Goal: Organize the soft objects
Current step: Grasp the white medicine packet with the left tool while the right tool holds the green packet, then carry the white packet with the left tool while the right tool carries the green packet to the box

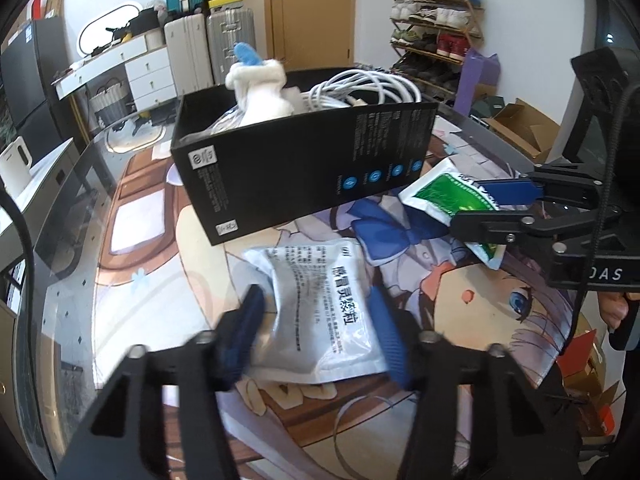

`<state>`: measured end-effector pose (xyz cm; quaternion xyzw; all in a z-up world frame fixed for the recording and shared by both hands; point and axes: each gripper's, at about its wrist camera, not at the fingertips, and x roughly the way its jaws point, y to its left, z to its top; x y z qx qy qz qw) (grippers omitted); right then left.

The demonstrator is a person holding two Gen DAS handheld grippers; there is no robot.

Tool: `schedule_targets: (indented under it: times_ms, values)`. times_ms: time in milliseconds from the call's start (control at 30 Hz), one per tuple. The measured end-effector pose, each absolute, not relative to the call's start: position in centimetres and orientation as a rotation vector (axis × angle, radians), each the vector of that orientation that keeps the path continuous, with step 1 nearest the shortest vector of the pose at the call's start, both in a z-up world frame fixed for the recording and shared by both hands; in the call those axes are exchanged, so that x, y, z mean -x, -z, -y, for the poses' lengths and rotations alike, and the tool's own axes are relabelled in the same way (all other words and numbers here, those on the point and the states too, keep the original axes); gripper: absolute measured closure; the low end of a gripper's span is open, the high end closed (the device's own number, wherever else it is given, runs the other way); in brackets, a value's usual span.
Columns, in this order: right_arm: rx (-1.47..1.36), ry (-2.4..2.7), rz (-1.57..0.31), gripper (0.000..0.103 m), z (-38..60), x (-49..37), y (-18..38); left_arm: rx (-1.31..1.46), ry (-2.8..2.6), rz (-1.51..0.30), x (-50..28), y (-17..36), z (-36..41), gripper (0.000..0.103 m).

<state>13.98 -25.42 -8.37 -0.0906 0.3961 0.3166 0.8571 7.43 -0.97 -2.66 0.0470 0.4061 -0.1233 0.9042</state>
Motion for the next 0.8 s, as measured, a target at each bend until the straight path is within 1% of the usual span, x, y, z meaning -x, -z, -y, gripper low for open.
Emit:
schedule_targets:
  times_ms: [267, 800]
  values:
    - [0.183, -0.673, -0.824, 0.060, 25.4, -13.9, 8.2, -0.071, 0.280, -0.813, -7.1, 2.0, 1.0, 0.072]
    - [0.181, -0.677, -0.816, 0.060, 25.4, -13.8, 8.1, -0.038, 0.280, -0.791, -6.9, 1.3, 0.4, 0.074]
